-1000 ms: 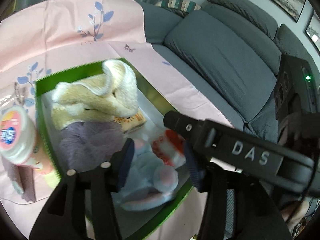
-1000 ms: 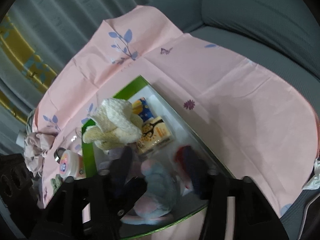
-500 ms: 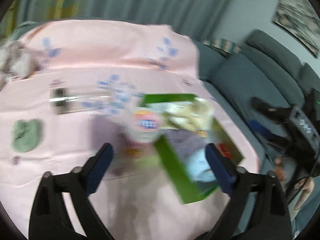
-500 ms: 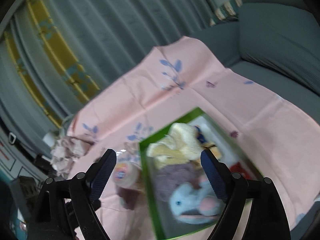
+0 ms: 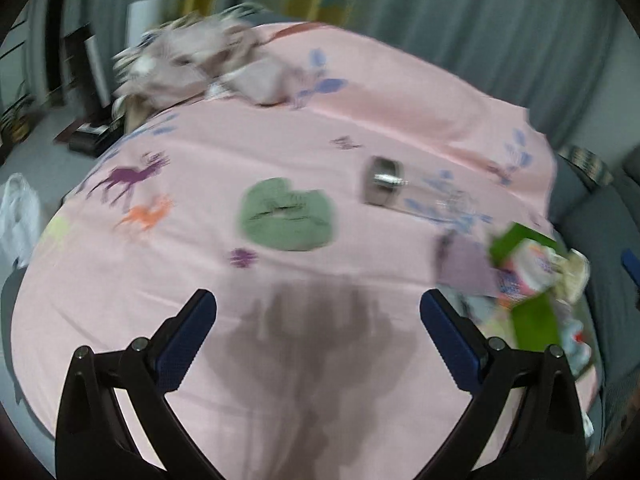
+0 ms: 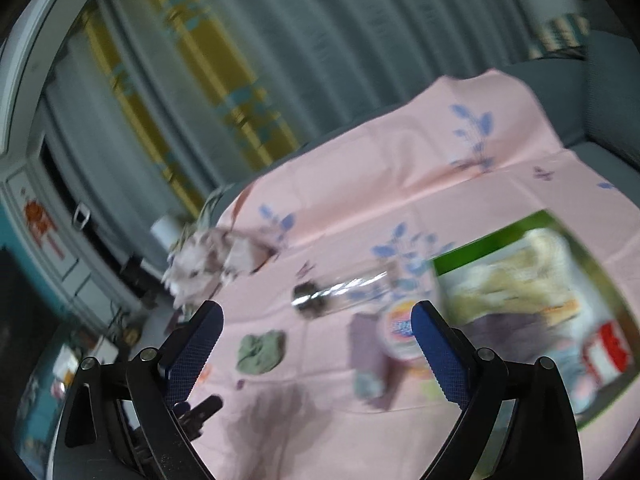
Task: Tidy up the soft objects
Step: 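Open the right gripper to drop the sock into the box, then reach the right gripper to the green knit sock and close on it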
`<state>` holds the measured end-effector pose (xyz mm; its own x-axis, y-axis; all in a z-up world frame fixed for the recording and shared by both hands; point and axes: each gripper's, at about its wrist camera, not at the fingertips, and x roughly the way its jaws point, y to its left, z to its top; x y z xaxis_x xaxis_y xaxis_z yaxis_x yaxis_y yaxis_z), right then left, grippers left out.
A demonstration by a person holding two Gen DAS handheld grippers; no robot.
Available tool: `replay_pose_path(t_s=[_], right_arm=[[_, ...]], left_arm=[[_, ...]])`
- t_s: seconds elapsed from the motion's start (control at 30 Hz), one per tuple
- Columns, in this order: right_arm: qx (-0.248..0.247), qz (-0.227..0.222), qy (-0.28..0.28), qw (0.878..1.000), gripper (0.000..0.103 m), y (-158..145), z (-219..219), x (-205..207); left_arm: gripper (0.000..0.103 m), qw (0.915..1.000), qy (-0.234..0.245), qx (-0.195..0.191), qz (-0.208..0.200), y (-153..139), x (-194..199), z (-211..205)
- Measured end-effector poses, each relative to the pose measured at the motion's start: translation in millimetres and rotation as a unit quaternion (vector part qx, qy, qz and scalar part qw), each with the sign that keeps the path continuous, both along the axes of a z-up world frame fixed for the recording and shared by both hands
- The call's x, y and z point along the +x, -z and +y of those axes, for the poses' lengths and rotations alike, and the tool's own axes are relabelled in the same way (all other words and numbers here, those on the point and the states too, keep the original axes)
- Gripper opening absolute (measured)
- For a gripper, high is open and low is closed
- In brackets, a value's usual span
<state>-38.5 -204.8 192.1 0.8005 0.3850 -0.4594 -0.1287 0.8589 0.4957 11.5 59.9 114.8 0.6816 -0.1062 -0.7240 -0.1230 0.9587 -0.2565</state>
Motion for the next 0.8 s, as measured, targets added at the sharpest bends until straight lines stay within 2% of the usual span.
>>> replay_pose_path(t_s=[0.17,0.37,0.53,0.6,0.67,0.73,0.77,0.8], right_arm=[[-0.051,0.034,-0.066,0.996,0.095,16.9,71.9,23.1],[-0.116,0.118,-0.115,0.98,0.095,61.5,161.3,83.6],[-0.189,0.144,-0.12,0.964,0.094,102.3,215.4,124.9],[-0.216,0.173,-0.11,0.955,0.089,126.1,230.4,142.6],[-0.223,0.19,-0.108,0.95,0.085,141.2,236.4,153.0],[-0.226,0.199,-0.108,0.948,0.077,155.1,239.2,160.5],[-0.231,0.199,-0.108,0.946,0.07,160.8,239.2,163.5],[-0.23,0.195,-0.107,0.947,0.058,162.1,238.0,165.2]], left_arm=[[0.101,0.998,-0.058,0.011,0.022,6.6,9.2,48.4],[0.099,0.9922,-0.111,-0.049,0.03,9.7,7.0,96.4],[0.097,0.9889,-0.129,-0.065,0.031,7.4,2.8,107.1],[0.097,0.9883,-0.132,-0.07,0.032,6.3,2.4,109.7],[0.097,0.988,-0.131,-0.075,0.032,6.6,2.4,112.1],[0.097,0.988,-0.129,-0.079,0.031,6.6,2.8,113.3],[0.097,0.9879,-0.129,-0.081,0.031,6.6,2.8,113.2],[0.097,0.9876,-0.129,-0.084,0.031,6.4,2.8,113.4]])
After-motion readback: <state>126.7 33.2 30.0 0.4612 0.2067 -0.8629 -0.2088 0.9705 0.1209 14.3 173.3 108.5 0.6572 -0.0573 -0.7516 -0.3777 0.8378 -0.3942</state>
